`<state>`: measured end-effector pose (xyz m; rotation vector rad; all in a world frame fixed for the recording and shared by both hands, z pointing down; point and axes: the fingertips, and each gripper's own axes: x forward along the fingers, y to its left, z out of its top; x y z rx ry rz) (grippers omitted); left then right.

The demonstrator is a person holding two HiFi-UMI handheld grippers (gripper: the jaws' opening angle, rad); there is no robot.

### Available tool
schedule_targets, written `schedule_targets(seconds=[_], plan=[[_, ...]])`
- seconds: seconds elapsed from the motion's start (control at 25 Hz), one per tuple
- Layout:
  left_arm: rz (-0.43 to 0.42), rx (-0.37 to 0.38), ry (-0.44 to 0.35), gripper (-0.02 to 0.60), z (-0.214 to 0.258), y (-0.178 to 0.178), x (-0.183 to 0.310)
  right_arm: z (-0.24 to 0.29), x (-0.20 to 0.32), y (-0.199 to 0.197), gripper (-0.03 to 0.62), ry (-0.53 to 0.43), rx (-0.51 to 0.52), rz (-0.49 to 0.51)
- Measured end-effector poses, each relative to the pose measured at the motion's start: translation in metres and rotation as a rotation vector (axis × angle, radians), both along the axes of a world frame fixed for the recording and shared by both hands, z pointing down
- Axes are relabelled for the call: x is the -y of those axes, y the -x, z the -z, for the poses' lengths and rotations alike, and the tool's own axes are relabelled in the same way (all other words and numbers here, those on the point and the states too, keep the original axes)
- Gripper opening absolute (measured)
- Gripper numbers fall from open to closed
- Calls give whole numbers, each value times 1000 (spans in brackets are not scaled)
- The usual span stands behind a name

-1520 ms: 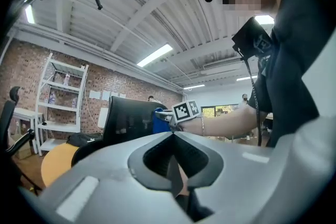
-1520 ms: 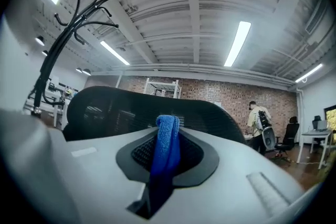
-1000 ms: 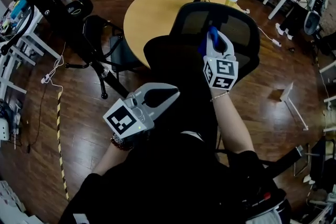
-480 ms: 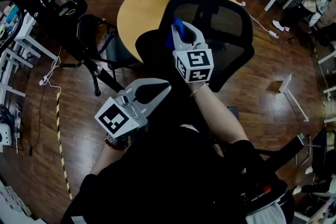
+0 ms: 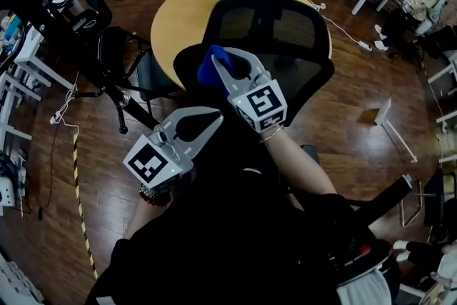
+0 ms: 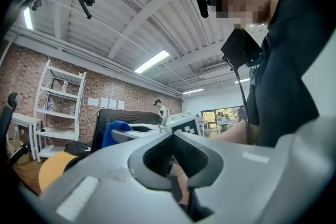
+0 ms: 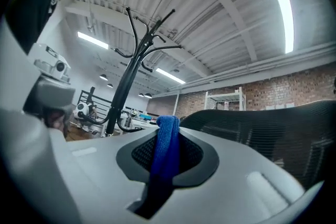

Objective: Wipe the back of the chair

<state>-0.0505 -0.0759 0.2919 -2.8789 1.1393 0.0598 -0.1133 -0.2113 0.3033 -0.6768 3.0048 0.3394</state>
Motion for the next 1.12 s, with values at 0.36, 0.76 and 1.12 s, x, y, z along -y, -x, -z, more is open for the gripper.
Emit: schedule_targets(seconds=[0.36, 0.76, 1.12], plan=[[23, -70, 71, 6, -12, 11, 21, -60, 96, -269, 34, 44, -51, -798], [6, -75, 57, 6, -5, -2, 34, -47, 111, -280, 35, 24, 32, -846], [45, -80, 91, 6, -20, 6, 36, -50, 115, -250, 35, 55, 135, -845]])
